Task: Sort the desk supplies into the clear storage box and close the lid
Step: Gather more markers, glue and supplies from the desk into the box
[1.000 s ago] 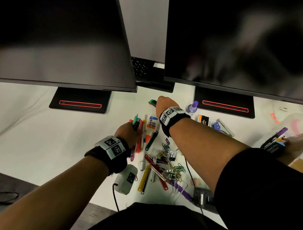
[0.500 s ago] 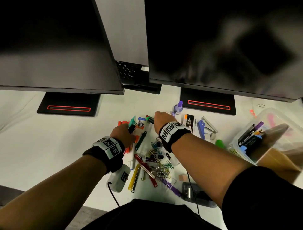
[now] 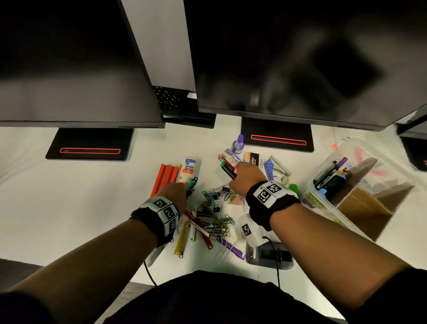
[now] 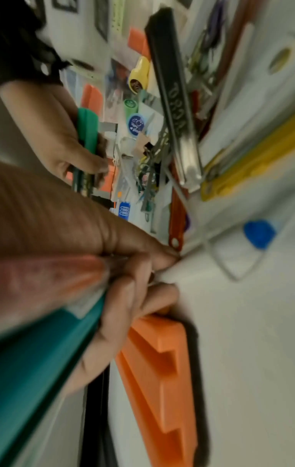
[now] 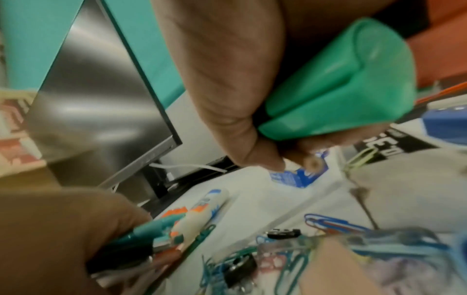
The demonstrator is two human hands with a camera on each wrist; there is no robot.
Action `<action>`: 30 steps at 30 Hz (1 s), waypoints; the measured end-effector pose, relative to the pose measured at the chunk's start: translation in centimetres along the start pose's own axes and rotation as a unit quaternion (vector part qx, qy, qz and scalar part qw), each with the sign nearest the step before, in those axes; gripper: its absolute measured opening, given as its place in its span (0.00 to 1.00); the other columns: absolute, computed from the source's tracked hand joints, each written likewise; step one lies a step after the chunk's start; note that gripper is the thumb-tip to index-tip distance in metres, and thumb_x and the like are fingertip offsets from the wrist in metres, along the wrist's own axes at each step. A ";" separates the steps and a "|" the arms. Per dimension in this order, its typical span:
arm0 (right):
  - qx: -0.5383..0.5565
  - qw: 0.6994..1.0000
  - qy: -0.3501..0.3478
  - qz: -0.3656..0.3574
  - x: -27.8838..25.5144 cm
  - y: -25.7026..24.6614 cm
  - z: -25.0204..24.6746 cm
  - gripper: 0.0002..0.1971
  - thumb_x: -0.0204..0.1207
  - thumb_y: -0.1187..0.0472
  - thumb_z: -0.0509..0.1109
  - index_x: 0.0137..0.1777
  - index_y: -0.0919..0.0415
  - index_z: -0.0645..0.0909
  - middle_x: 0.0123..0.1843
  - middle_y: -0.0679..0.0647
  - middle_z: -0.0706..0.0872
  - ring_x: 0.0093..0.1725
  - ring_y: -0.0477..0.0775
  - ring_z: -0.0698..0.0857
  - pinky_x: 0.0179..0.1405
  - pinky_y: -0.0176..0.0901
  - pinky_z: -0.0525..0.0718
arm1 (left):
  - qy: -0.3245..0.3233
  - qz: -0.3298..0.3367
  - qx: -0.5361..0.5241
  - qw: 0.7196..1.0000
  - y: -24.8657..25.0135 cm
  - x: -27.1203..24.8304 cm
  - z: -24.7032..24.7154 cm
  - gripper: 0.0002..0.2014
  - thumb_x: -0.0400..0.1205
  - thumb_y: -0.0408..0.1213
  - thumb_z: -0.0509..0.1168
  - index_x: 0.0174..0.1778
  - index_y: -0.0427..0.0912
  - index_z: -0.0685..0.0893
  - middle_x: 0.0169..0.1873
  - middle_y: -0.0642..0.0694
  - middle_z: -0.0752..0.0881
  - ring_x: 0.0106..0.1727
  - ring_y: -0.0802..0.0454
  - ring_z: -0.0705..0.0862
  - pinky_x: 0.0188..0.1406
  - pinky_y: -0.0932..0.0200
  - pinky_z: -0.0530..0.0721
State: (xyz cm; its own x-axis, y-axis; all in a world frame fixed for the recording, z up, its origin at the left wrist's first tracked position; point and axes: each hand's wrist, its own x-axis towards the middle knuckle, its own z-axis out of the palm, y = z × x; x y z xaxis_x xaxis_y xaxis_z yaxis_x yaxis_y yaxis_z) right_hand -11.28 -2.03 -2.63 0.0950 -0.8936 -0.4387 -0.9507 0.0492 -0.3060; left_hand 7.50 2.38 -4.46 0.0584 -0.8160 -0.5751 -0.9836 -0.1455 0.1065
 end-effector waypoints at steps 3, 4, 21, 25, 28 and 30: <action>0.034 0.999 0.000 0.016 -0.9 1.3 0.0 0.17 0.71 0.60 0.68 0.59 0.64 0.77 0.58 0.62 0.83 0.58 0.62 0.83 0.48 0.43 0.79 | -0.009 -0.007 -0.012 1.000 0.3 -0.1 -0.1 0.16 0.82 0.37 0.60 0.64 0.36 0.76 0.59 0.40 0.84 0.59 0.43 0.84 0.54 0.55 0.81; 0.045 0.999 -0.002 0.016 -1.2 1.5 0.1 0.16 0.71 0.60 0.69 0.58 0.64 0.78 0.58 0.62 0.84 0.57 0.61 0.83 0.46 0.42 0.78 | -0.013 -0.011 -0.018 1.000 0.4 -0.1 -0.1 0.15 0.82 0.38 0.60 0.63 0.36 0.76 0.57 0.40 0.84 0.57 0.43 0.84 0.51 0.55 0.81; 0.172 0.985 -0.026 -0.021 0.3 -9.4 3.2 0.15 0.73 0.63 0.69 0.59 0.65 0.80 0.58 0.63 0.86 0.57 0.64 0.85 0.52 0.45 0.82 | 0.021 -0.105 -0.103 0.989 -3.7 -1.2 -2.8 0.15 0.77 0.40 0.67 0.56 0.35 0.79 0.47 0.38 0.84 0.53 0.41 0.83 0.45 0.56 0.78; 0.128 0.992 0.001 -0.017 1.7 -11.3 4.1 0.16 0.81 0.65 0.62 0.67 0.68 0.74 0.66 0.62 0.83 0.67 0.62 0.80 0.62 0.45 0.77 | 0.029 -0.123 -0.133 0.983 -5.5 -0.5 -2.5 0.12 0.78 0.39 0.65 0.51 0.34 0.81 0.37 0.42 0.80 0.42 0.44 0.80 0.40 0.56 0.78; 0.125 0.992 -0.009 -0.013 2.3 -12.1 4.8 0.16 0.84 0.67 0.56 0.69 0.69 0.72 0.68 0.64 0.81 0.69 0.62 0.79 0.65 0.46 0.76 | 0.038 -0.126 -0.142 0.981 -6.1 -0.1 -2.1 0.09 0.78 0.38 0.65 0.48 0.36 0.80 0.30 0.46 0.77 0.40 0.47 0.78 0.34 0.59 0.74; 0.101 0.995 -0.015 -0.018 2.5 -12.2 5.4 0.17 0.84 0.67 0.53 0.70 0.69 0.71 0.68 0.64 0.80 0.69 0.62 0.79 0.66 0.47 0.75 | 0.033 -0.123 -0.145 0.981 -6.2 0.2 -2.0 0.08 0.78 0.38 0.65 0.48 0.37 0.79 0.30 0.47 0.76 0.40 0.47 0.78 0.37 0.58 0.74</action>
State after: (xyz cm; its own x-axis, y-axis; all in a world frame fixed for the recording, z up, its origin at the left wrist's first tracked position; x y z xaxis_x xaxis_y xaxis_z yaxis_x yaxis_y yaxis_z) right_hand 2.17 -2.41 -4.53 0.1401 -0.8827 -0.4485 -0.8682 0.1083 -0.4842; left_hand 13.96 2.01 -3.62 0.3079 -0.7695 -0.5596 -0.8494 -0.4872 0.2026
